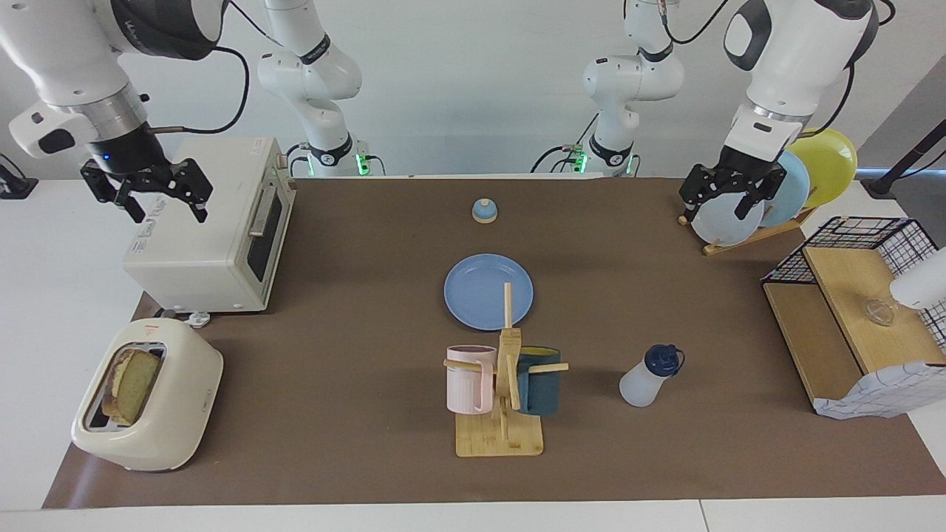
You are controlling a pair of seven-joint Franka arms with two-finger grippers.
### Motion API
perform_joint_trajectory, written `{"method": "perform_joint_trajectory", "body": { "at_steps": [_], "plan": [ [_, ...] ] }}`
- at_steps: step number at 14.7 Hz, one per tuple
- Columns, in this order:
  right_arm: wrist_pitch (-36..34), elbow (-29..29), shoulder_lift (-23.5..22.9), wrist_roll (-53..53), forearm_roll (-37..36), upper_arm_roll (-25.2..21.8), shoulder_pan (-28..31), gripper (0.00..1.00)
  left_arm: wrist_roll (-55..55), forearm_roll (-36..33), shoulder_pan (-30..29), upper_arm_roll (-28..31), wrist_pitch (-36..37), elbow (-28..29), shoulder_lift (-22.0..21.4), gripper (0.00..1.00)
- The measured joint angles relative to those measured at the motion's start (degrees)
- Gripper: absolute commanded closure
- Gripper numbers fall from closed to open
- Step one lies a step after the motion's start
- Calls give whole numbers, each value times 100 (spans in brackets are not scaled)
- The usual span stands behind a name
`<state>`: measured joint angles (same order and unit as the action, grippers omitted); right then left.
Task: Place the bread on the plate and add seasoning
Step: 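Move the left arm out toward the blue-capped seasoning bottle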
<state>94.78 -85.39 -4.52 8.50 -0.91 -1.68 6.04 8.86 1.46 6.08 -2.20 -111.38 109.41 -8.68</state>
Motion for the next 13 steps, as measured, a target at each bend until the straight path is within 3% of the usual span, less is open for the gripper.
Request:
{"method": "perform_joint_trajectory", "body": {
  "at_steps": [8,11,13],
  "plan": [
    [263,1822,-1939,949,-28,14,383,0,627,-5,459,-13,-3466,2002,-84,0],
    [641,2099,-2311,1122,-28,21,463,0,622,-276,564,-13,-4711,2547,191,0],
    [884,2122,-2454,1159,-28,36,463,0,621,-402,567,-13,-5145,2631,438,0]
  ]
}}
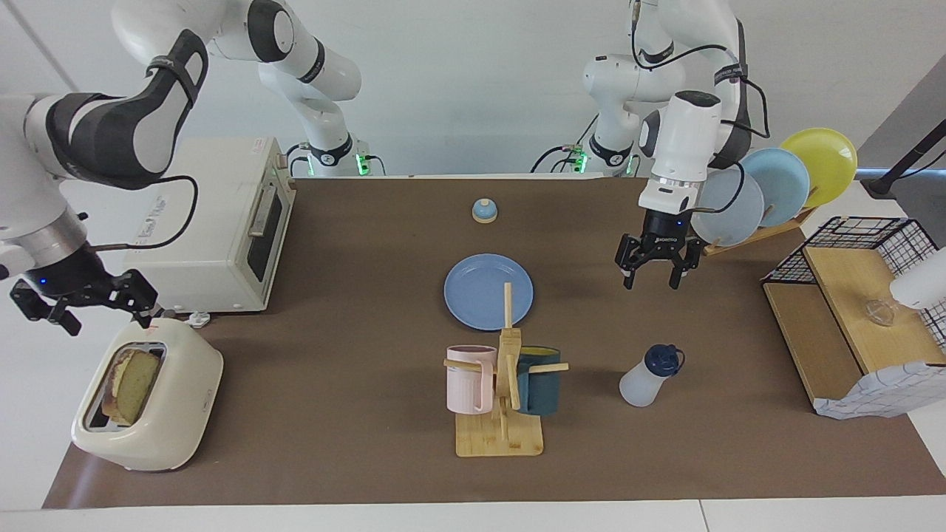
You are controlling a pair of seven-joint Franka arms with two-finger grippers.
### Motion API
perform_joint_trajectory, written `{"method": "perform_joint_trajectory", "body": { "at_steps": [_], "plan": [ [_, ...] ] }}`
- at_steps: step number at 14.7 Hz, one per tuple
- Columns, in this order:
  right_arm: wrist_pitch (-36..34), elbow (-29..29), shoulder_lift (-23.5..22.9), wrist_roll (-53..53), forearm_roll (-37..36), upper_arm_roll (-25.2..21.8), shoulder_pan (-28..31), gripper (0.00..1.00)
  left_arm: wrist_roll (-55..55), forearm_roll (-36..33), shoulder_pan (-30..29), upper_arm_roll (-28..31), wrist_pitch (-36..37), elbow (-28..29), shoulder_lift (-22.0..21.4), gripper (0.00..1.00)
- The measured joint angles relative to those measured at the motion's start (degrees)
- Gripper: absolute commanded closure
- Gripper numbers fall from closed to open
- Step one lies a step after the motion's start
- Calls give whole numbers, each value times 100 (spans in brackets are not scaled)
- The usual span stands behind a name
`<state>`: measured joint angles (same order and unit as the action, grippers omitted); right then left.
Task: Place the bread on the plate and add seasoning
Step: 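Move the left arm out toward the blue-capped seasoning bottle, then grasp the seasoning bottle with the left gripper while the right gripper lifts bread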
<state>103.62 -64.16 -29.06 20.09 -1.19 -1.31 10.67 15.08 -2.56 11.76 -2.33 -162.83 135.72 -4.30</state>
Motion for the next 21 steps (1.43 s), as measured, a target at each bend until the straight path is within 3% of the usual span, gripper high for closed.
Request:
{"method": "perform_joint_trajectory", "body": {
  "at_steps": [3,6,9,13,16,21],
  "plan": [
    [240,4,-162,2,0,3,7,0,0,-43,2,0,-823,144,344,0],
    [327,8,-292,34,1,17,52,14,0,-45,48,0,-1552,264,726,0],
    [453,11,-399,47,2,147,103,39,0,-45,75,1,-1800,256,967,0],
    [506,35,-414,326,2,203,107,64,0,-45,135,11,-1930,186,1155,0],
    [505,40,-414,488,2,202,143,100,1,-43,142,14,-1972,41,1294,0],
    [383,86,-411,518,2,221,157,100,2,-43,142,31,-1973,-379,1545,0]
  ]
}}
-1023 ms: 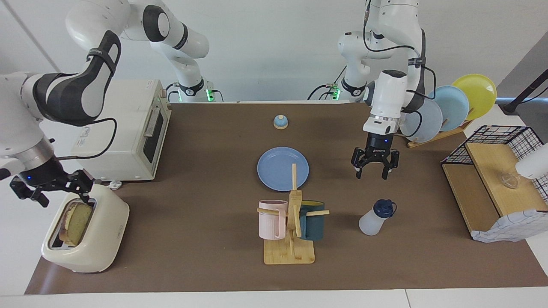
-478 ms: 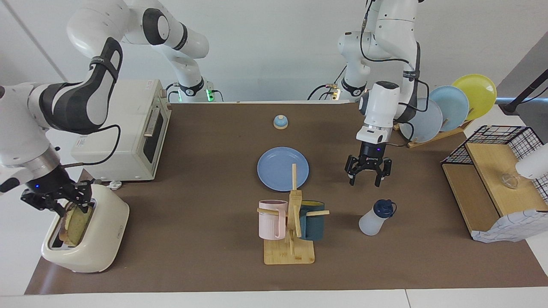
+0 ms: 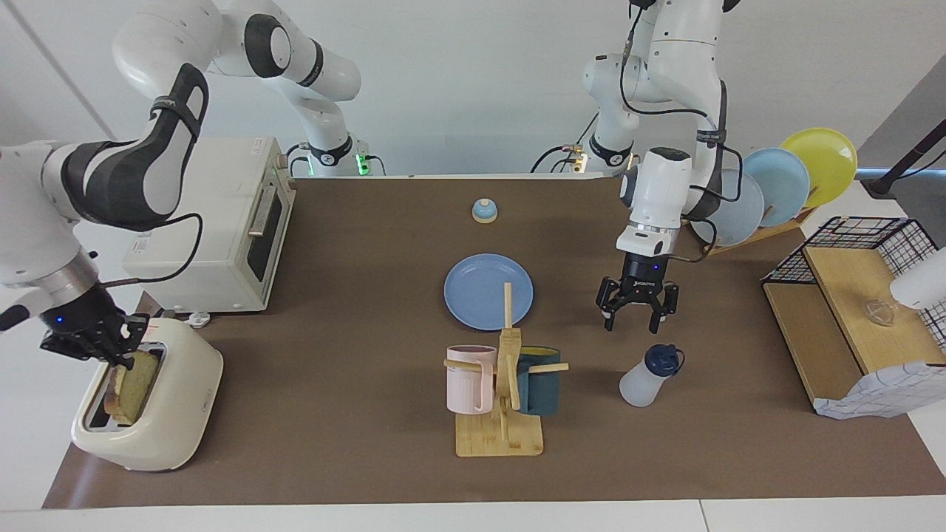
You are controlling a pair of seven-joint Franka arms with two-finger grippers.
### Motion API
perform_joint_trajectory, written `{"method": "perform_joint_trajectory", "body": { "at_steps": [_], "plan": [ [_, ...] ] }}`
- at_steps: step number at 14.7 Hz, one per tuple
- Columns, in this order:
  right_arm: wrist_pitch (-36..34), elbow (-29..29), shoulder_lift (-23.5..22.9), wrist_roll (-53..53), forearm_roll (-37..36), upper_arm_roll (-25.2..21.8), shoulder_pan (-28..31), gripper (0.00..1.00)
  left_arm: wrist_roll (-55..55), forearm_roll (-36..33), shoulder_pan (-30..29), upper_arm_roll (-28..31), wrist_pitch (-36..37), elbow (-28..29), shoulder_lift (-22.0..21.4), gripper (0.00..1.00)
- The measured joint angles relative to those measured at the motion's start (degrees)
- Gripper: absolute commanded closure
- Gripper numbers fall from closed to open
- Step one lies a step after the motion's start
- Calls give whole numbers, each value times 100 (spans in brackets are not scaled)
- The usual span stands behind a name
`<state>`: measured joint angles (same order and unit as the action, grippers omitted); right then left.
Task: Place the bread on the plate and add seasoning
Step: 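Grasp the seasoning bottle with the left gripper while the right gripper lifts bread, then carry the bread slice from the toaster over the blue plate with the right gripper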
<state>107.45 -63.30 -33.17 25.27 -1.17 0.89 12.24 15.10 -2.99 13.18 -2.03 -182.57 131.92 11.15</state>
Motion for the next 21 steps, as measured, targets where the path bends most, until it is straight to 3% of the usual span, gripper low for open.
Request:
{"method": "perform_joint_trajectory", "body": {
  "at_steps": [6,9,14,21],
  "plan": [
    [-684,157,359,213,-10,26,-32,100,4,4,1,129,-2,-425,387,0],
    [-1037,203,802,478,-253,56,-122,100,4,4,1,209,-4,-553,460,0],
    [-1964,227,1710,491,-515,85,-738,100,6,4,4,209,-6,-842,703,0],
    [-2755,168,2063,-812,212,310,-997,100,17,7,7,268,-13,-1255,994,0]
  ]
}}
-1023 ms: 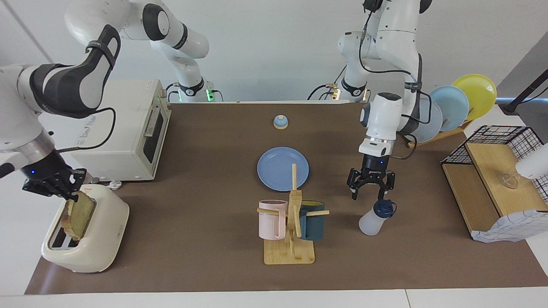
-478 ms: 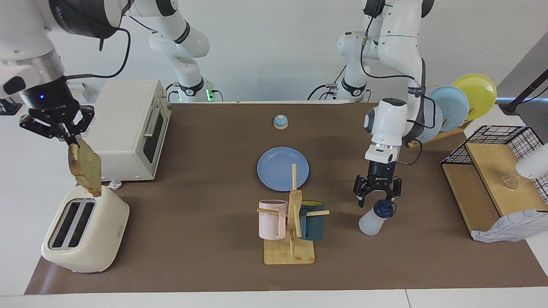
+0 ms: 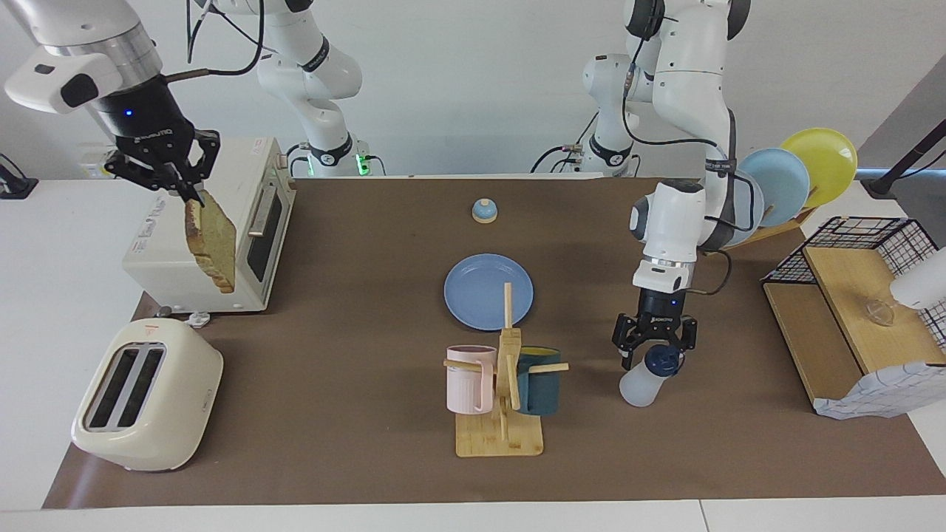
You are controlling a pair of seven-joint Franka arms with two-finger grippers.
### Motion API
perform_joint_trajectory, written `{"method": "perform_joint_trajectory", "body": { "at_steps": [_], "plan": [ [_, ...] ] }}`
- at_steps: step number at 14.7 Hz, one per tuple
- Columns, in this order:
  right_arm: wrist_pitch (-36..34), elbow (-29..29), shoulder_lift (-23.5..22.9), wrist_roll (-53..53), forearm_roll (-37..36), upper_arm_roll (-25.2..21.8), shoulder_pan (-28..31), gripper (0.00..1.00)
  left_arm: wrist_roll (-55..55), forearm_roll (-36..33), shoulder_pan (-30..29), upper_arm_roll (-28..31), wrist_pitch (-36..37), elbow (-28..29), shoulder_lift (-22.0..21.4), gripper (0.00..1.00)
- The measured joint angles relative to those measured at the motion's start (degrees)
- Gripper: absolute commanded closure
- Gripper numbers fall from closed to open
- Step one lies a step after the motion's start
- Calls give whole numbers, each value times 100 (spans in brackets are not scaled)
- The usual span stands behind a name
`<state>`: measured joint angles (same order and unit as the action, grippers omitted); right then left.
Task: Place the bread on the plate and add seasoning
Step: 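Carry the bread slice from the toaster over the blue plate with the right gripper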
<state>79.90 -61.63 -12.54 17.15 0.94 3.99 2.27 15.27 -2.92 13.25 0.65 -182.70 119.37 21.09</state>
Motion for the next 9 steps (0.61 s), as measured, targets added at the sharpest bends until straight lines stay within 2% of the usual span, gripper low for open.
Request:
{"method": "perform_joint_trajectory", "body": {
  "at_steps": [2,5,9],
  "plan": [
    [-268,-136,104,-753,19,53,-307,100,9,6,0,19,0,-86,47,0],
    [-312,-844,467,-1659,24,97,-869,100,13,17,4,27,-48,-199,165,0],
    [474,-2161,1057,-2363,547,114,-1246,100,20,165,70,42,-322,-226,334,0]
  ]
}}
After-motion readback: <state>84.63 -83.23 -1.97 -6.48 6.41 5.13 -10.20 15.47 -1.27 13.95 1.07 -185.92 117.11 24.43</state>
